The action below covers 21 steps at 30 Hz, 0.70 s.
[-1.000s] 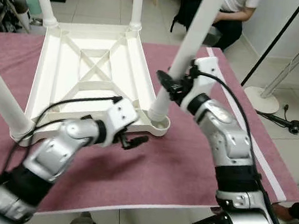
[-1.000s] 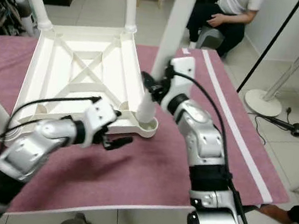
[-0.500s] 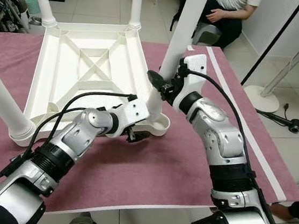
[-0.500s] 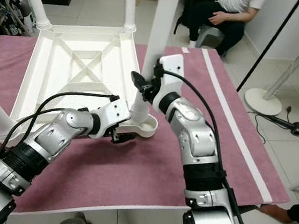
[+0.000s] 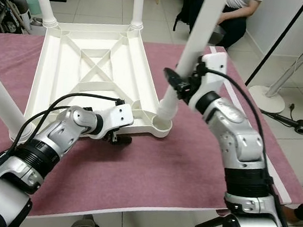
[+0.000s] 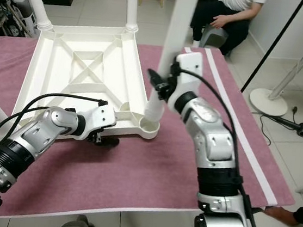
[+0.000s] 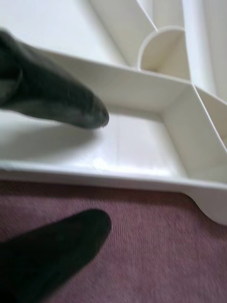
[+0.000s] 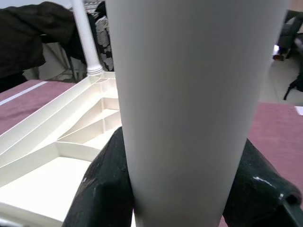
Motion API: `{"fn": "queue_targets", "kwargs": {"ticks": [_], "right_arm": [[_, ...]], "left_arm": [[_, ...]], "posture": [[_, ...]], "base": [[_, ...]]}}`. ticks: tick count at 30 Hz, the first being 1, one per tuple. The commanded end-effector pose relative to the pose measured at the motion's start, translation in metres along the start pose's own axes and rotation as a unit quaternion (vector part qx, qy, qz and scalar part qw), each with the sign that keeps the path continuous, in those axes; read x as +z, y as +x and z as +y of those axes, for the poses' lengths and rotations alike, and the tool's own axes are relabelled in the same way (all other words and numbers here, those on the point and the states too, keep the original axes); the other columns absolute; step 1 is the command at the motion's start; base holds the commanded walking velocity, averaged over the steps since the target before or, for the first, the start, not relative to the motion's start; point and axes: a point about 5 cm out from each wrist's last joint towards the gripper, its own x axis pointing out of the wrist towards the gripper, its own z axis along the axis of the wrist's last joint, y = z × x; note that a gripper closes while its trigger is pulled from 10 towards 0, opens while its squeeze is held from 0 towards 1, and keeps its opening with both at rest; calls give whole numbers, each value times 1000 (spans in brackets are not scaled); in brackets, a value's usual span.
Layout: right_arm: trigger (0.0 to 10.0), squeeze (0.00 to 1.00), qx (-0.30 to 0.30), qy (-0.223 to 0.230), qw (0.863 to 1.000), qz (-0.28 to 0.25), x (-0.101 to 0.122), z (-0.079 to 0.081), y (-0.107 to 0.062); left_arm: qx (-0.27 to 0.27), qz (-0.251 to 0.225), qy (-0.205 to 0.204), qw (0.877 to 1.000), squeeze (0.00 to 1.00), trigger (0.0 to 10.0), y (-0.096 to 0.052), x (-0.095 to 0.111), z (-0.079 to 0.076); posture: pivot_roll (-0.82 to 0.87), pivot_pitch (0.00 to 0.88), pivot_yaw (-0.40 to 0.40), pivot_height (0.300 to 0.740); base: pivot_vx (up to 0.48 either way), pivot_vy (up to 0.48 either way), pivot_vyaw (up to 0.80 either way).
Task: Building children table
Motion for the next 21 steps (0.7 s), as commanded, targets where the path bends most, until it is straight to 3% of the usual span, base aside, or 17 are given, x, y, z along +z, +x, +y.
{"fn": "queue_targets", "kwargs": {"ticks": [1,2,11,15,20,21], "right_arm": [[10000,0,-1,0,1000,-2,1,0,-1],[10000,0,-2,0,1000,-2,1,0,-1],[10000,0,0,0,1000,-3,2,2,0],[10000,0,8,2,1000,-5,4,6,-1],[10000,0,14,4,1000,-3,2,9,-1],[10000,0,15,4,1000,-3,2,10,-1]], "left_arm": [[-22,15,-7,1000,0,1490,2,-9,-7],[-26,13,-7,1000,0,0,3,-9,-9],[-44,-4,-13,999,0,0,11,-6,-18],[-67,-47,-45,996,0,0,6,7,-23],[-90,-78,-51,992,0,0,1,19,-30],[-95,-91,-47,990,0,3686,-2,24,-33]], "posture": [[32,0,40,740],[31,0,41,740],[34,0,38,740],[37,0,34,740],[41,0,29,740],[41,0,29,740]], "base": [[0,0,0],[0,0,0],[0,0,0],[0,0,0],[0,0,0],[0,0,0]]}}
